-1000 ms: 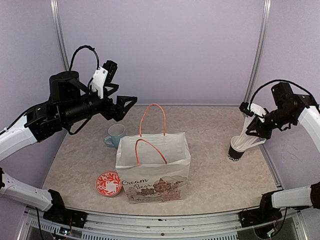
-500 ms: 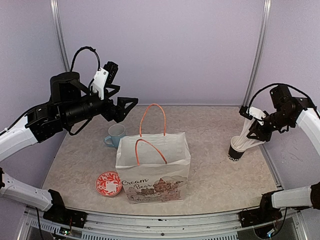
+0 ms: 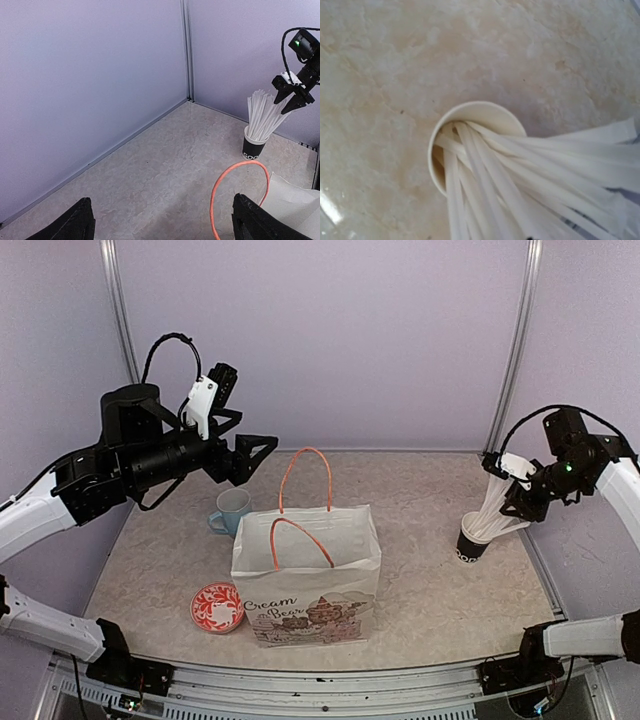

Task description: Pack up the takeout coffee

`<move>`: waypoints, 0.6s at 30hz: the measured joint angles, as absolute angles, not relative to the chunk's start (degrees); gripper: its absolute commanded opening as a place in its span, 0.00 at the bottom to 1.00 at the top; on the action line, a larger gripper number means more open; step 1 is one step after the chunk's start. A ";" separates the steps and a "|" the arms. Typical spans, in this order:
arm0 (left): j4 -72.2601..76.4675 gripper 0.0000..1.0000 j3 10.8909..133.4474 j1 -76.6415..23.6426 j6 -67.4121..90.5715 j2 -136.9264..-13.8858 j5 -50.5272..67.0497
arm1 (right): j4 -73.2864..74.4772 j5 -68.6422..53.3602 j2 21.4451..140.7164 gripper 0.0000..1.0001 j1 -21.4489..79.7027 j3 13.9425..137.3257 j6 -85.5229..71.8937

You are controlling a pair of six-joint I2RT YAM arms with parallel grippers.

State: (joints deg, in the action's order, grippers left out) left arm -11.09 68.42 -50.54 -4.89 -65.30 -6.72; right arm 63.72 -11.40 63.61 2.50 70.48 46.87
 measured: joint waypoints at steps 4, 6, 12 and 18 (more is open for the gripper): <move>-10.90 0.92 68.10 -50.54 -4.89 -65.30 -6.61 | 63.70 -10.15 63.00 0.42 2.50 69.84 47.11; -10.83 0.92 67.90 -50.54 -4.89 -65.30 -6.50 | 63.68 -9.58 62.87 0.43 2.50 69.60 47.29; -10.59 0.92 67.64 -50.54 -4.89 -65.30 -6.37 | 63.31 -8.49 62.87 0.46 2.50 69.56 48.36; -10.07 0.93 67.46 -50.54 -4.86 -65.58 -6.28 | 63.33 -7.73 63.00 0.46 2.50 69.58 49.30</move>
State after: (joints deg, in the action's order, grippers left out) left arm -10.07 67.46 -50.54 -4.86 -65.58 -6.28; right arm 63.33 -7.73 63.00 2.50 69.58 49.30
